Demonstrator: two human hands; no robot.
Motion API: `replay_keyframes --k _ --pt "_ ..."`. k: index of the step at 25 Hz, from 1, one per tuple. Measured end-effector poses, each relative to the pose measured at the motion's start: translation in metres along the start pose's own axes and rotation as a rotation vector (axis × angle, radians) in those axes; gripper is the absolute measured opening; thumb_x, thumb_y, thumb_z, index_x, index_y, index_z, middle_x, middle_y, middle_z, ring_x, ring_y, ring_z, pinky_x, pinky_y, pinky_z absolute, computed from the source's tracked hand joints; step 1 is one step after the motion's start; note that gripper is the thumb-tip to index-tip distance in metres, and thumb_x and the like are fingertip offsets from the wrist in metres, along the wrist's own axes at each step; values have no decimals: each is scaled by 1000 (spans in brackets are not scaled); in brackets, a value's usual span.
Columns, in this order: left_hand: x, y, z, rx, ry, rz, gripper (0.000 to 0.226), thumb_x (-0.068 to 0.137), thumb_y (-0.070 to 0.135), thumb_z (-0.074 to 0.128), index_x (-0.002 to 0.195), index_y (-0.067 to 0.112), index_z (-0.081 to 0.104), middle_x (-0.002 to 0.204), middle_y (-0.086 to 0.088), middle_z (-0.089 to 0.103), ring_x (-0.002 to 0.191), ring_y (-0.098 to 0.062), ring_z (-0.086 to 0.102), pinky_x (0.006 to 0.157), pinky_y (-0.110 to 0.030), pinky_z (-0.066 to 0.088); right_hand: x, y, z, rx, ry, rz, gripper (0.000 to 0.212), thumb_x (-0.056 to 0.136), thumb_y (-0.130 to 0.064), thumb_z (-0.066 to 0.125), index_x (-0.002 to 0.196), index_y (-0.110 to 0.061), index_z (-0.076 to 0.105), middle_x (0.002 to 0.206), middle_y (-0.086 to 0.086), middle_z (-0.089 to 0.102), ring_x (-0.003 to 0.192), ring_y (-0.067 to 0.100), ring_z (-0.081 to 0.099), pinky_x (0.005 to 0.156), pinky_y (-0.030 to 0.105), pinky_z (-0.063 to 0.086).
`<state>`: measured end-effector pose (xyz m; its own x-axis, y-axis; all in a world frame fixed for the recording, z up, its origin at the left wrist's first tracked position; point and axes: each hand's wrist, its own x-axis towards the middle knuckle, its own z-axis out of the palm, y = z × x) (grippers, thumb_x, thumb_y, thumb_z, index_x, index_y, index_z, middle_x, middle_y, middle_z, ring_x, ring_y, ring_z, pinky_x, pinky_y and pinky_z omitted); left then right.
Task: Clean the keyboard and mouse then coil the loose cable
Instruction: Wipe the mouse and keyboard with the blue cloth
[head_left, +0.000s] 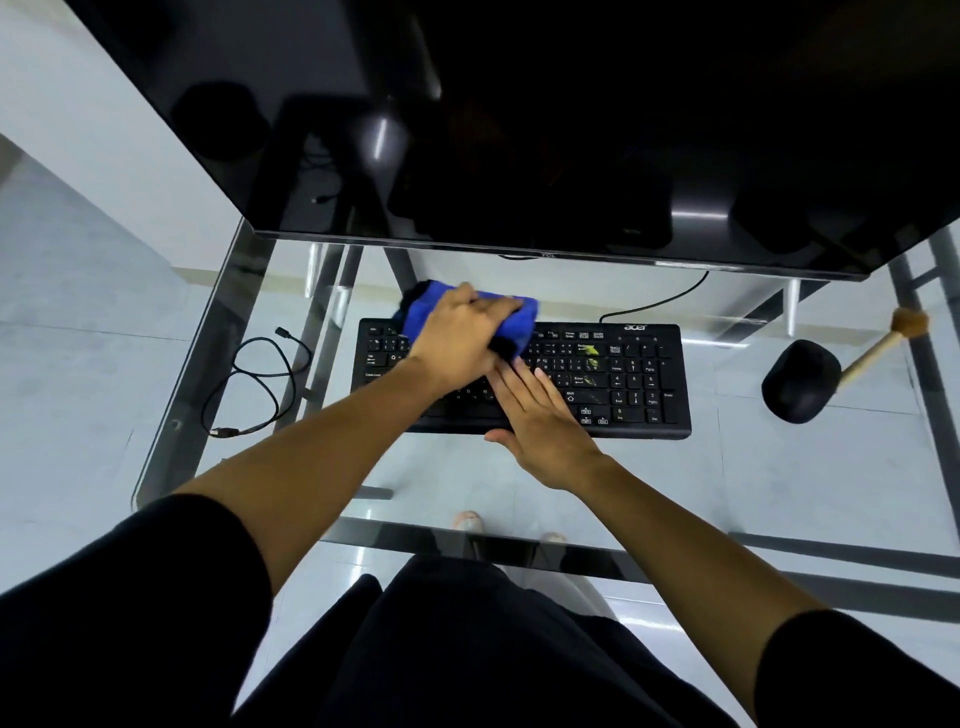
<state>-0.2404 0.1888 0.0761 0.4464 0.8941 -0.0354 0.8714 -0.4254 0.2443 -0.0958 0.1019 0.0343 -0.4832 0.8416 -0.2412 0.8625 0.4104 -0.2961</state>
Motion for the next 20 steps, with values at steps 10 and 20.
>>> replay_keyframes --k 10,20 --pt "69 -13 -17 -237 -369 202 56 73 -8 49 120 19 63 119 -3 66 111 -23 57 94 -36 44 2 4 2 48 34 -28 77 97 -47 37 150 -13 -6 159 0 -13 144 11 -16 118 29 -10" --pt "51 -45 -18 -172 -281 177 71 69 -8 48 128 30 58 132 12 58 122 -20 46 106 -44 31 -52 61 -24 200 266 385 115 72 -71 54 151 -9 -3 159 3 -9 147 16 -11 119 34 -4"
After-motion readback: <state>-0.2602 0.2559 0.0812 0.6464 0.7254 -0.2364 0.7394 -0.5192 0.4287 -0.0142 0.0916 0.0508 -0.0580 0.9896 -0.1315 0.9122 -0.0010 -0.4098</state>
